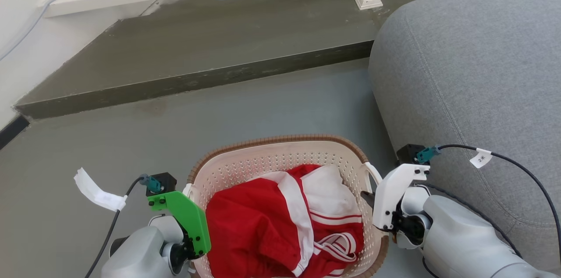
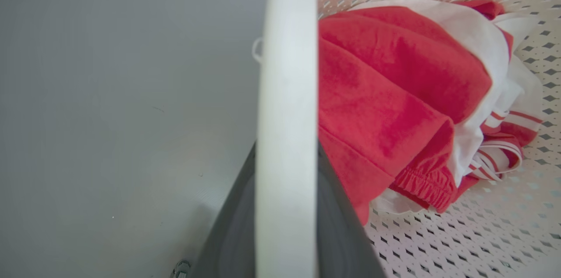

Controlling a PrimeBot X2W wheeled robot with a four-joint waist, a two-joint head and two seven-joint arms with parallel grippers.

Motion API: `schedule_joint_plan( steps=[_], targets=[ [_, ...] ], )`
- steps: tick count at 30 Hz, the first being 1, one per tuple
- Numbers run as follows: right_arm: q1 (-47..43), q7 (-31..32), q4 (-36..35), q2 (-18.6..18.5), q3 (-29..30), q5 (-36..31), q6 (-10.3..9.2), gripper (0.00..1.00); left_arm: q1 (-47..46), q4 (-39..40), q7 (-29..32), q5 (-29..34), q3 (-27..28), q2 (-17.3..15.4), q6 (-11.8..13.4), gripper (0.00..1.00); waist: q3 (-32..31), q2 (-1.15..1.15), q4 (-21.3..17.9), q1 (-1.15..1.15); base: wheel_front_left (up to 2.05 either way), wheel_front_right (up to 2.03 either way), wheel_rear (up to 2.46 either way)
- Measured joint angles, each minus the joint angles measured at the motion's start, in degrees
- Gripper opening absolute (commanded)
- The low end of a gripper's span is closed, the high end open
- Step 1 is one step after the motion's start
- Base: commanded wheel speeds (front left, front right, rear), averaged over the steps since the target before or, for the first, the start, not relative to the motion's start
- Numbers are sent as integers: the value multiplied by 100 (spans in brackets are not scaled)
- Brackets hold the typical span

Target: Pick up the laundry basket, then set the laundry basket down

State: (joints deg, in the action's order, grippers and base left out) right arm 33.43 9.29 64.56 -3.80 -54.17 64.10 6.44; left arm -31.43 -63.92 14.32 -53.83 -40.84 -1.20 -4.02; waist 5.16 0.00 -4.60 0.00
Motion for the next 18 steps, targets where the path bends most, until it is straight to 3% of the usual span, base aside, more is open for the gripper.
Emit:
schedule_joint_plan(
  steps=[18],
  targets=[
    [464,-253,16,-30,-65,-9,0,0,-277,169,-230,-172,-8,-37,105,0,450,0,-8,0,0,0,0]
  ],
)
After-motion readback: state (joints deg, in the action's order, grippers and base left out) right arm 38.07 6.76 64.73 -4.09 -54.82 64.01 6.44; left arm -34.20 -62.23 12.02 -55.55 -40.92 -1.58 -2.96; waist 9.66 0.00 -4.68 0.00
